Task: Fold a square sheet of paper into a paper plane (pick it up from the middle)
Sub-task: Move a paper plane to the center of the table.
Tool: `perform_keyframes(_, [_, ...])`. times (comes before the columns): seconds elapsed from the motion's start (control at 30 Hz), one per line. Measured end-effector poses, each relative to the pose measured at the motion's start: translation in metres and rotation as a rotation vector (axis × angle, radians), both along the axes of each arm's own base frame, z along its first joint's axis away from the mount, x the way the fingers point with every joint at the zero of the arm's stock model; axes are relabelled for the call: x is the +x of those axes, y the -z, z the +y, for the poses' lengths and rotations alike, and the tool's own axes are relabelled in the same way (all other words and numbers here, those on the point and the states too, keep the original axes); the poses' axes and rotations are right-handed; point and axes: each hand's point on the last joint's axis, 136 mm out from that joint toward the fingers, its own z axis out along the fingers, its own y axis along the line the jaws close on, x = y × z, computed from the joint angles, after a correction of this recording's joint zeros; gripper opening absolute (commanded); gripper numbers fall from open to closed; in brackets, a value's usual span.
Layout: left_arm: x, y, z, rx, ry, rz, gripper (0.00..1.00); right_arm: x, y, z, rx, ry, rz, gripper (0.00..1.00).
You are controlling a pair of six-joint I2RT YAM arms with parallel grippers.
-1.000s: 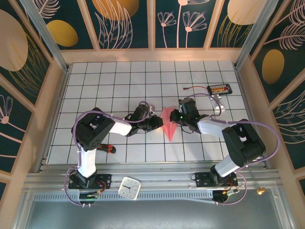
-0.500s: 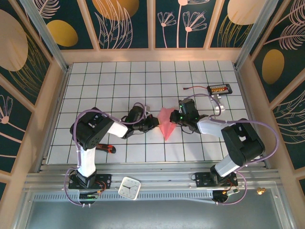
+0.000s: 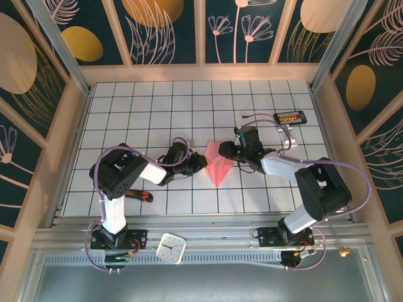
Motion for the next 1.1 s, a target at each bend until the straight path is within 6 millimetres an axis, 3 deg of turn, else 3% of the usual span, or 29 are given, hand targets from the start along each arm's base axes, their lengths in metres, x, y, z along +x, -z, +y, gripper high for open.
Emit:
perform_keyframes(0.17, [0.000,-0.007,0.007,0.016,-0.017,-0.019,0.35,0.002,-0.029,-0.005,0.023,-0.004,-0.069,0.41])
perform_keyframes(0.3, [0.001,-0.009,0.008,0.021,-0.015,-0.027,0.41,0.001,-0.032,-0.013,-0.013,0.003,-0.086,0.43])
perform_keyframes(0.5, [0.001,-0.012,0.004,0.025,0.009,-0.029,0.44,-0.003,-0.016,-0.011,-0.088,0.013,-0.063,0.50])
perform_keyframes(0.63, [0.001,-0.011,0.004,0.038,0.018,-0.029,0.46,-0.011,0.012,0.005,-0.161,-0.015,-0.024,0.51])
perform_keyframes(0.83, [0.000,-0.012,0.005,0.049,0.026,-0.036,0.46,-0.016,0.050,0.009,-0.255,-0.019,0.031,0.50])
perform_keyframes(1.1, [0.000,-0.012,0.006,0.055,0.029,-0.045,0.47,-0.010,0.057,0.018,-0.324,-0.008,0.013,0.47])
